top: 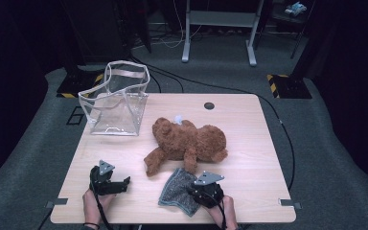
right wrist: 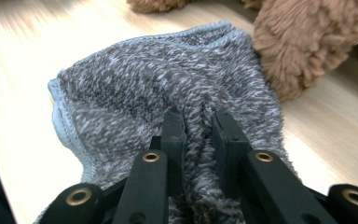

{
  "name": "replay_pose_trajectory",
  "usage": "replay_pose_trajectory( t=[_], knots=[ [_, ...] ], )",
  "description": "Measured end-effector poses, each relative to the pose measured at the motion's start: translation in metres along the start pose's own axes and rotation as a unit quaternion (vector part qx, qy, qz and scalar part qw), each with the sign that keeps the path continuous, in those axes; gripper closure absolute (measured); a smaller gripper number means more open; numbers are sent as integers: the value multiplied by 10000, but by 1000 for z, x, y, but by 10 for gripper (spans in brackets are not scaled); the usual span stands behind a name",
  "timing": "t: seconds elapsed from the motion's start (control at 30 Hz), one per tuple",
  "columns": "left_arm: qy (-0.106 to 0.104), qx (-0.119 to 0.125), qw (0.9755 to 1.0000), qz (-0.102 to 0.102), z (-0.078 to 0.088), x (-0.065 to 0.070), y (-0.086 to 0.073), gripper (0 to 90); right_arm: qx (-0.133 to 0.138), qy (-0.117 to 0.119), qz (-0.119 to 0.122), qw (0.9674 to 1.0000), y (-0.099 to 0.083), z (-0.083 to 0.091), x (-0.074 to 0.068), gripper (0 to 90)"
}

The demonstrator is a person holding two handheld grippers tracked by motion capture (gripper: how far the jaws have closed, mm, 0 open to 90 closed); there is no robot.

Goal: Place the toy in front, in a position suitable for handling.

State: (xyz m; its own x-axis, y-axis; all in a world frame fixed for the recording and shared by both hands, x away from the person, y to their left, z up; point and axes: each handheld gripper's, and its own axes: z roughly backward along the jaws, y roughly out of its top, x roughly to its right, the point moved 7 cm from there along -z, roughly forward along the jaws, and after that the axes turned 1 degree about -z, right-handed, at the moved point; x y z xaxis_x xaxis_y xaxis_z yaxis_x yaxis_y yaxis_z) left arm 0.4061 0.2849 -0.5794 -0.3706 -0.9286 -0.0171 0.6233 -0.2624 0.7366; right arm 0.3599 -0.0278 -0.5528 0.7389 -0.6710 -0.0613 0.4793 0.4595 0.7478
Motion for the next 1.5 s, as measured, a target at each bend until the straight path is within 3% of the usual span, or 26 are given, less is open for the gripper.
replay_pose_trajectory(
  t=[0.17, 0.4, 0.73, 0.87, 0.97, 1.17, 1.23, 1.27, 1.4, 1.43, 1.47, 1.5],
  knots=[
    [-51, -56, 10000, -27, 1, 0, 0, 58, 46, -76, -32, 10000, 0, 10, 2, 767],
    [-6, -43, 10000, -38, 1, 0, 0, 59, 135, -200, -195, 9995, -7, 31, 17, 767],
    [5, -32, 10000, -44, 1, 0, 0, 63, 243, -610, -410, 9970, -22, 68, 43, 767],
    [11, -33, 10000, -45, 1, 0, 0, 63, 312, -888, -577, 9939, -30, 85, 58, 768],
    [69, 15, 10000, -33, 1, 0, 0, 63, 351, -1184, -707, 9898, -38, 102, 74, 768],
    [31, 18, 10000, -38, 1, 0, 0, 72, 351, -1527, -820, 9842, -46, 116, 92, 768],
    [44, 28, 10000, -42, 1, 0, 0, 72, 296, -1745, -877, 9803, -51, 120, 104, 768],
    [44, 28, 10000, -42, 1, 0, 0, 73, 296, -1745, -877, 9803, -51, 120, 104, 768],
    [38, 28, 10000, -50, 1, 0, 0, 74, 260, -2008, -1094, 9732, -55, 124, 121, 768],
    [46, 28, 10000, -57, 1, 0, 0, 76, 297, -2146, -1190, 9690, -56, 126, 130, 768],
    [45, 25, 10000, -58, 1, 0, 0, 76, 297, -2146, -1190, 9690, -56, 126, 130, 768],
    [36, 22, 10000, -53, 1, 0, 0, 76, 296, -2215, -1227, 9669, -57, 127, 134, 767]
  ],
)
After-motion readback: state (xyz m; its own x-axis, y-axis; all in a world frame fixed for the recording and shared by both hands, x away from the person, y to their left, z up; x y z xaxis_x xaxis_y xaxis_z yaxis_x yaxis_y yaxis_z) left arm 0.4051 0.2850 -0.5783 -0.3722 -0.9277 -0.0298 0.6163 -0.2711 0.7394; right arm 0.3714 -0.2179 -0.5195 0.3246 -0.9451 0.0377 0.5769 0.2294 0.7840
